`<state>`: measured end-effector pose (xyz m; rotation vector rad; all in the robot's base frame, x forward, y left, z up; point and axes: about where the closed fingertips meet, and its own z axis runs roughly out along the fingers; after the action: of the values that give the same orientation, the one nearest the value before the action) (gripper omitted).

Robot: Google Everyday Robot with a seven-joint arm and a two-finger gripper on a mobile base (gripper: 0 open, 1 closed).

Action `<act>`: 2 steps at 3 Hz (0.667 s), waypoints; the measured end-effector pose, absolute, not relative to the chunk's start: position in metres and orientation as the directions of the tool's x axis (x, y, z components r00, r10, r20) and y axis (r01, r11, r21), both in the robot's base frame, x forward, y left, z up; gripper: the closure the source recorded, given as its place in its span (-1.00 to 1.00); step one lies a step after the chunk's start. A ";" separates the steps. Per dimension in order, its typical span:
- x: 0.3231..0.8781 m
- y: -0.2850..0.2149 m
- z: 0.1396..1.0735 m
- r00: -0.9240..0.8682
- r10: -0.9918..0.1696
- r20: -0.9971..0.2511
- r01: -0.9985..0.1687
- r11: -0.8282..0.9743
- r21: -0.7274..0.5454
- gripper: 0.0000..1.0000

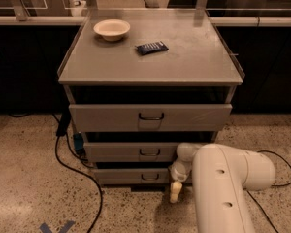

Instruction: Open bottom drawer

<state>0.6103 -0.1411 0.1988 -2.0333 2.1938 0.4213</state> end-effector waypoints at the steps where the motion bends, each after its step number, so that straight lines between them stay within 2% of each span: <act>1: 0.567 -0.150 0.248 -0.140 -0.951 -0.275 -0.972 0.080 0.219 -1.00; 2: 0.567 -0.150 0.243 -0.140 -0.951 -0.276 -0.972 0.079 0.220 -1.00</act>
Offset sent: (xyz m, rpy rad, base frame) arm -0.0713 -0.0184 0.0849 -0.0029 0.1401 -0.0418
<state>0.5666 -0.1496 0.2428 -2.0190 2.2623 0.5455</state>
